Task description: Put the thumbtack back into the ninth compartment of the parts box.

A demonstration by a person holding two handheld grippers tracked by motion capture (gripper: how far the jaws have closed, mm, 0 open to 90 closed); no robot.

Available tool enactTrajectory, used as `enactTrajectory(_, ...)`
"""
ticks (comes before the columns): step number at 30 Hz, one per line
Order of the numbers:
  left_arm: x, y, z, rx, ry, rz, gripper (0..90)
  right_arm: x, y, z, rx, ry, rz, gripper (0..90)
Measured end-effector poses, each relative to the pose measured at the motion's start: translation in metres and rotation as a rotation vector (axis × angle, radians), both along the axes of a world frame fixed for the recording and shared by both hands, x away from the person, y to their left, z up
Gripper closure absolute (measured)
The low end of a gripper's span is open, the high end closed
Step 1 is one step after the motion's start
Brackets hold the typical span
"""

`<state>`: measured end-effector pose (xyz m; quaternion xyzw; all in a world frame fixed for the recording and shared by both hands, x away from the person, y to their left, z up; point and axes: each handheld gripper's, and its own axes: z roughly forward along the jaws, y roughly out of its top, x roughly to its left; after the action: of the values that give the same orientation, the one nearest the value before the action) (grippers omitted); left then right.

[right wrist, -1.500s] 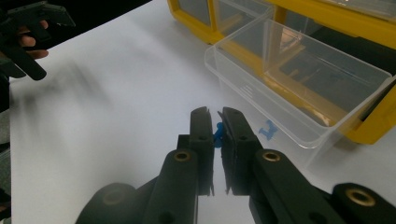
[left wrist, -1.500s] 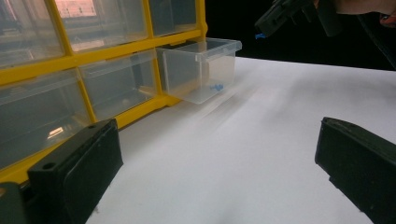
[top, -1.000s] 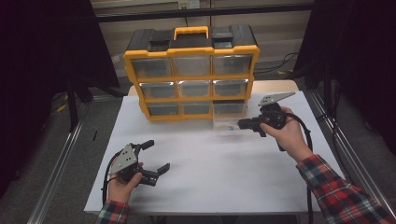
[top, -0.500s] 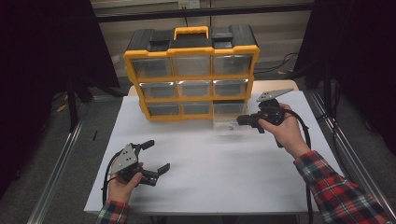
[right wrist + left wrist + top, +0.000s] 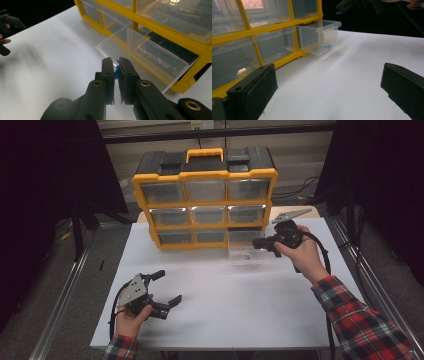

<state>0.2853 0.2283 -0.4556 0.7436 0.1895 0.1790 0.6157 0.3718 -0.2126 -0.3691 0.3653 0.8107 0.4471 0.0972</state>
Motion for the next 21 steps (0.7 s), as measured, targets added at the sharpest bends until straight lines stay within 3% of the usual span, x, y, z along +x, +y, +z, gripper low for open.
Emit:
enactTrajectory(19, 0.001, 0.001, 0.000, 0.004, -0.006, -0.003, 0.4, 0.021, -0.004, -0.006, -0.011, 0.007, -0.077, 84.6)
enactTrajectory(20, -0.001, 0.001, 0.001, 0.017, -0.007, 0.029, 0.4, 0.022, -0.004, -0.006, -0.011, 0.015, -0.089, 84.7)
enactTrajectory(21, -0.001, 0.001, 0.001, 0.019, -0.008, 0.030, 0.4, 0.023, -0.004, -0.006, -0.012, 0.018, -0.094, 84.6)
